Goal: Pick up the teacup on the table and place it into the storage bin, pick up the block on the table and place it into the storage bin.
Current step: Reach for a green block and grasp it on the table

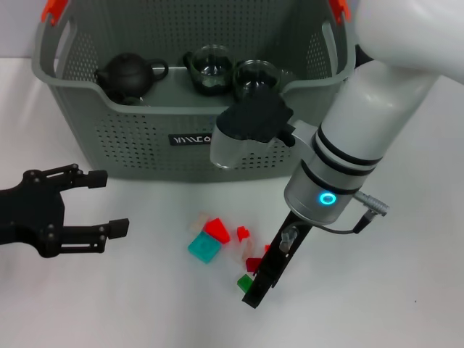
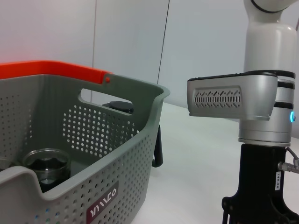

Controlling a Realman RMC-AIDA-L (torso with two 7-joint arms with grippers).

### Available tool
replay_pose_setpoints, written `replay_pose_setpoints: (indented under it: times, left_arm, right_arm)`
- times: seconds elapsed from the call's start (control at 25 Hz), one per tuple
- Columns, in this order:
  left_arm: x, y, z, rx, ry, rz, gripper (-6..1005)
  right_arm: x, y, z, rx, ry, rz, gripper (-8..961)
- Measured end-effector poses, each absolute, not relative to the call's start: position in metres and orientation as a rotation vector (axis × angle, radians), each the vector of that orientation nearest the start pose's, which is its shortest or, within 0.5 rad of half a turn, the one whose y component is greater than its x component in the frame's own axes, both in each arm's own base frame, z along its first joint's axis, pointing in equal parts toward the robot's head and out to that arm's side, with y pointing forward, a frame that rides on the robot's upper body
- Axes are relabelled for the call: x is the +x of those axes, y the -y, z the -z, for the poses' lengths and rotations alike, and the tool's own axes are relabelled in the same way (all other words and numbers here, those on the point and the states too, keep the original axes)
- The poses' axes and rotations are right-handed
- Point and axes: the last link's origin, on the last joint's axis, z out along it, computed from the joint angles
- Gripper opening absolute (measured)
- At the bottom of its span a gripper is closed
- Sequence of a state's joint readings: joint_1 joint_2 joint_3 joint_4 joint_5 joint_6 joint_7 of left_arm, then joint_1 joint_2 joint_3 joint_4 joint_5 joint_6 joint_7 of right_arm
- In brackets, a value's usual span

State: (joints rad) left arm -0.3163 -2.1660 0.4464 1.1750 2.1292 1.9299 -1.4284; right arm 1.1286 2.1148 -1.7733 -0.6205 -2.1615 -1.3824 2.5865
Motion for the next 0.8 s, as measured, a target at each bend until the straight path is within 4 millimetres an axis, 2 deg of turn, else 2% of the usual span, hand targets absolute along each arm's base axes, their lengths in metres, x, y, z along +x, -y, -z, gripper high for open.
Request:
replay_pose_setpoints:
  times: [0.44,0.8]
  left_arm:
    - [-0.283,-0.258,-0.074,-2.675,0.525,0.596,897]
    - [-0.282,-0.259,-0.074,-2.677,0.521,0.598,896]
  right_arm:
    - [0.103,-0.339,0.133,-2.940,-0.808,0.890,704]
    - [0.100,-0.334,0.137,-2.965,-0.817,0.881,704]
